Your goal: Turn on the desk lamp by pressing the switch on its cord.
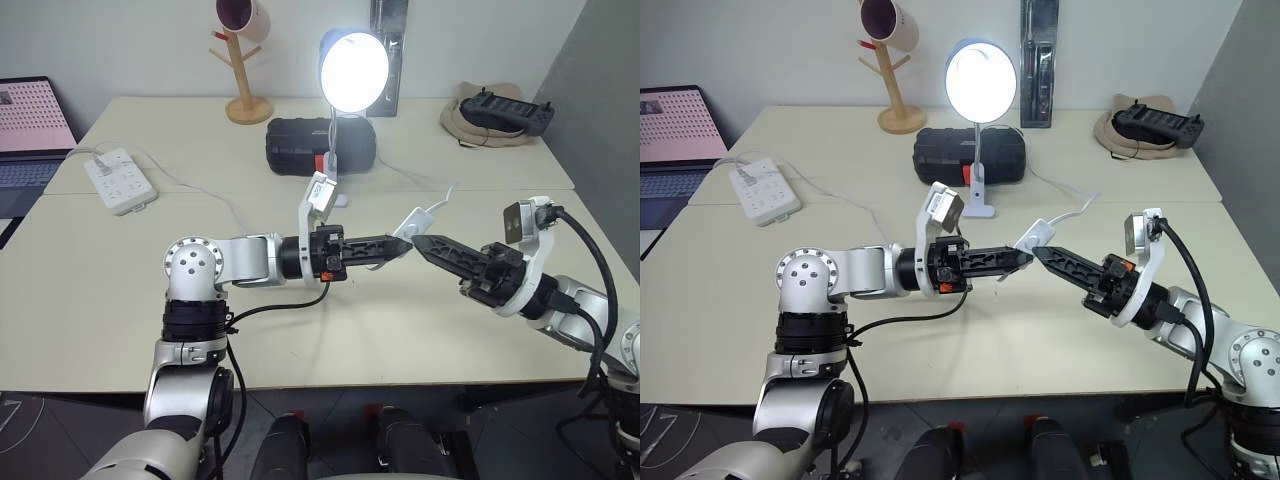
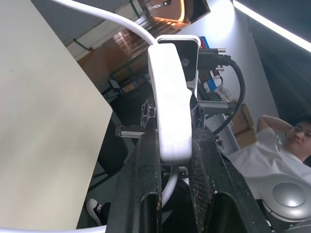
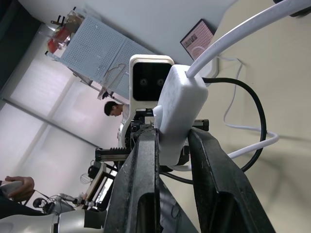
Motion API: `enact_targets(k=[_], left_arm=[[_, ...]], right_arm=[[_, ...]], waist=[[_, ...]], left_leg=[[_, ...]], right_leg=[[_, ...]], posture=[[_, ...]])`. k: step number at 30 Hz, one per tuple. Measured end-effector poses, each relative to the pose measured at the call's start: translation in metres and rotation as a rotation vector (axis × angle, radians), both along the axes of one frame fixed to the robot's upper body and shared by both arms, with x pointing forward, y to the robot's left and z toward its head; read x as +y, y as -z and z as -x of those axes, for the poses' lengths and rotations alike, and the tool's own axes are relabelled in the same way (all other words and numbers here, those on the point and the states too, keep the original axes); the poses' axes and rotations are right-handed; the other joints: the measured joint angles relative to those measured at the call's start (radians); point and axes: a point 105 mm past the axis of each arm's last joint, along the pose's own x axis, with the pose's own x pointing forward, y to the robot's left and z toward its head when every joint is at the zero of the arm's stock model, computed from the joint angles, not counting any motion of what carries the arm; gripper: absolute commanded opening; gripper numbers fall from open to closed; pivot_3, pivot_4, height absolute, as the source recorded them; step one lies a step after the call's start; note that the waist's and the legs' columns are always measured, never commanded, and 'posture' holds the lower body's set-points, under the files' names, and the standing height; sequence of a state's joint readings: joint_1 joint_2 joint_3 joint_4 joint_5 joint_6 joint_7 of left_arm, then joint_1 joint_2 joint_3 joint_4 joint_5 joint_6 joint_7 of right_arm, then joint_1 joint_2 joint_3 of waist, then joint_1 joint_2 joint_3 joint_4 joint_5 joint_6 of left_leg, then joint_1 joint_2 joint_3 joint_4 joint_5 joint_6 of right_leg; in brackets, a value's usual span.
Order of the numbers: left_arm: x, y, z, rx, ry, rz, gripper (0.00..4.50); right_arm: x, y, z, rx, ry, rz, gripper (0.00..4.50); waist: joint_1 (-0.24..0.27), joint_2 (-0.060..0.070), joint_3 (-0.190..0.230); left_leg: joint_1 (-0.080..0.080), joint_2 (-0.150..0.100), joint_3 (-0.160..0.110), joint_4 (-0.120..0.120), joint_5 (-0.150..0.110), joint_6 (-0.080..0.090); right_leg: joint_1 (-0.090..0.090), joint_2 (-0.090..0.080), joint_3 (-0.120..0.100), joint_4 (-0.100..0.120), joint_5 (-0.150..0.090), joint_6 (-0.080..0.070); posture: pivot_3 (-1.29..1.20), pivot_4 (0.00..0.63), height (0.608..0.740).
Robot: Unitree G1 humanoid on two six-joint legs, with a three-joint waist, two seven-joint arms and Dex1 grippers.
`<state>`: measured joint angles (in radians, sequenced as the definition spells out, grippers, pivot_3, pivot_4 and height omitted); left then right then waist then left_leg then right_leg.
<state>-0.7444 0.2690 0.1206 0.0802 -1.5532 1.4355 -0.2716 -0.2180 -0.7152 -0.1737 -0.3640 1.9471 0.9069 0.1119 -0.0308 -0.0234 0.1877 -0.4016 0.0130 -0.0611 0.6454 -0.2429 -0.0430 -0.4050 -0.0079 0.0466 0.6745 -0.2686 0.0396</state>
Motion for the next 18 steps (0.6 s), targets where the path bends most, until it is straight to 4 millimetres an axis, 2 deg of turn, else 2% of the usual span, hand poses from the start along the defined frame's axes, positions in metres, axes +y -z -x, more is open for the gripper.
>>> enact_targets(k=[2,6,7,8,10,12,14,15,16,18], left_arm=[[-0.001,-0.001,-0.001,-0.009,-0.001,-0.015,0.4],[-0.003,-0.003,0.0,-0.029,0.006,-0.049,0.4],[-0.002,-0.005,-0.003,-0.064,0.002,-0.088,0.4],[0.0,-0.006,-0.004,-0.075,-0.004,-0.101,0.4],[0.008,-0.005,-0.012,-0.166,-0.047,-0.191,0.4],[0.019,0.012,-0.031,-0.357,-0.108,-0.363,0.4],[0.025,0.027,-0.045,-0.504,-0.12,-0.461,0.4],[0.029,0.039,-0.055,-0.595,-0.117,-0.533,0.4],[0.038,0.06,-0.069,-0.76,-0.076,-0.641,0.4],[0.047,0.077,-0.081,-0.9,-0.019,-0.739,0.4]], right_arm=[[-0.001,-0.001,0.001,-0.016,0.0,0.031,1.21],[-0.006,0.002,0.001,-0.017,0.018,0.07,1.95],[-0.011,0.006,0.003,-0.024,0.033,0.131,2.27],[-0.012,0.008,0.004,-0.023,0.035,0.149,2.35],[-0.018,0.014,0.007,-0.044,0.054,0.244,2.79],[-0.028,0.028,0.006,-0.09,0.1,0.426,3.3],[-0.035,0.033,0.002,-0.137,0.149,0.538,3.58],[-0.038,0.035,-0.001,-0.171,0.182,0.6,3.86],[-0.043,0.039,-0.005,-0.247,0.224,0.729,4.1],[-0.043,0.04,-0.006,-0.325,0.24,0.831,4.47]], waist=[[0.0,0.0,0.0],[0.0,0.0,0.0],[0.001,0.0,0.0],[0.001,0.0,0.0],[-0.002,0.0,0.0],[-0.001,0.001,0.0],[0.002,0.001,0.0],[0.003,0.001,0.0],[0.004,0.001,0.0],[0.004,0.001,0.0]], left_leg=[[0.0,0.0,0.0,0.0,0.0,0.0],[0.0,0.0,0.0,0.0,0.0,0.0],[-0.001,0.0,0.0,0.0,0.0,0.0],[-0.001,0.0,0.0,0.0,0.0,0.0],[0.0,0.0,0.001,-0.002,0.0,0.0],[0.001,0.0,0.002,-0.003,0.0,0.0],[0.001,0.0,0.002,-0.003,0.0,0.0],[0.0,0.0,0.002,-0.003,0.0,0.0],[0.0,0.0,0.003,-0.003,0.0,0.0],[-0.003,0.002,0.003,-0.003,0.0,0.0]], right_leg=[[0.0,0.0,0.0,0.0,0.0,0.0],[0.0,0.0,0.0,-0.001,0.0,0.0],[0.0,0.0,0.0,-0.001,0.0,0.0],[0.0,0.0,-0.001,-0.001,0.0,0.0],[-0.001,0.0,0.0,-0.002,0.0,0.0],[-0.001,0.001,0.001,-0.004,0.0,0.0],[0.0,0.0,0.001,-0.004,0.0,0.0],[0.0,0.0,0.001,-0.005,0.0,0.0],[0.0,0.0,0.001,-0.008,0.0,-0.001],[-0.001,0.001,0.001,-0.012,0.0,-0.005]], posture=[[0.0,0.15,0.74],[0.0,0.15,0.74],[0.0,0.15,0.74],[0.0,0.15,0.74],[0.0,0.15,0.74],[0.0,0.15,0.74],[0.0,0.15,0.74],[0.0,0.15,0.74],[0.0,0.15,0.74],[0.0,0.15,0.74]])
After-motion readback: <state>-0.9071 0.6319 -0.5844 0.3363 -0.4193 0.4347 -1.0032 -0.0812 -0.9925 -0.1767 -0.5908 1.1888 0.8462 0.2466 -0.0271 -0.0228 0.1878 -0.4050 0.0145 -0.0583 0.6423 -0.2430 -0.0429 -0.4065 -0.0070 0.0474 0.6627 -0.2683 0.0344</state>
